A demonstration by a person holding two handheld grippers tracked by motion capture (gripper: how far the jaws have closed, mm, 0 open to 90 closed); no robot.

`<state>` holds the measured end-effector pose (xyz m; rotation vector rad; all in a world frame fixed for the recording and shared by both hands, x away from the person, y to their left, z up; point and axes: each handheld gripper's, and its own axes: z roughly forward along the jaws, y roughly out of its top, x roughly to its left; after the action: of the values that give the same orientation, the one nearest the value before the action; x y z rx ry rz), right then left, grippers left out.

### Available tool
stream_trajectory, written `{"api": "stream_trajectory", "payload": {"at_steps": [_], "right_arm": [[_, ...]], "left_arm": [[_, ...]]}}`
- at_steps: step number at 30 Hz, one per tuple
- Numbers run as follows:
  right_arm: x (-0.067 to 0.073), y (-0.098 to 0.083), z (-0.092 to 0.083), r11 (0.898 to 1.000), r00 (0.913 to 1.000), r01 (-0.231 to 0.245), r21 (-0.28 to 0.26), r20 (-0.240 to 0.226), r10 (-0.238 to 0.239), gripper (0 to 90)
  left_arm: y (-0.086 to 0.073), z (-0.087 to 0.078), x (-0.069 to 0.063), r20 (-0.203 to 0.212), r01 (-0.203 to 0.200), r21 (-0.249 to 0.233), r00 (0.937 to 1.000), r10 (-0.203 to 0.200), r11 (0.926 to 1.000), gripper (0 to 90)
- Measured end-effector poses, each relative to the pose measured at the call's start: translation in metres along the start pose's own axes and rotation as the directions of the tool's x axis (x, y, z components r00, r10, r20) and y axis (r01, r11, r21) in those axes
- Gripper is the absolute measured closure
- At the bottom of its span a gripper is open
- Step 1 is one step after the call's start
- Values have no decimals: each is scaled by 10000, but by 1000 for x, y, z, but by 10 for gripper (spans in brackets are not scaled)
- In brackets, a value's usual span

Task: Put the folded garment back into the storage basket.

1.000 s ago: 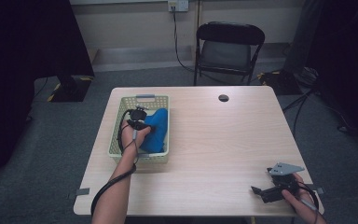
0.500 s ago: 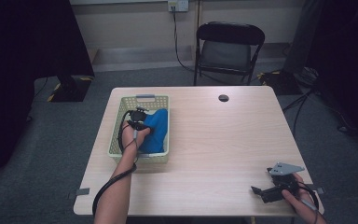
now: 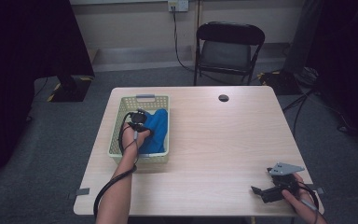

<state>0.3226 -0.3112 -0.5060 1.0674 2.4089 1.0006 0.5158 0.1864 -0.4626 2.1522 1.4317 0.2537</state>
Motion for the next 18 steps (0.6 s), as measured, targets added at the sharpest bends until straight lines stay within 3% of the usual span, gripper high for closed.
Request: {"api": "stream_trajectory", "payload": {"at_steps": [13, 18], "right_arm": [[0, 0, 0, 10000, 10000, 1, 0, 1, -1, 0], [0, 0, 0, 10000, 10000, 1, 1, 0, -1, 0]], "left_arm": [[-4, 5, 4, 87, 24, -47, 10000, -24, 10000, 723], [-5, 6, 5, 264, -79, -117, 9996, 82, 9999, 675]]}}
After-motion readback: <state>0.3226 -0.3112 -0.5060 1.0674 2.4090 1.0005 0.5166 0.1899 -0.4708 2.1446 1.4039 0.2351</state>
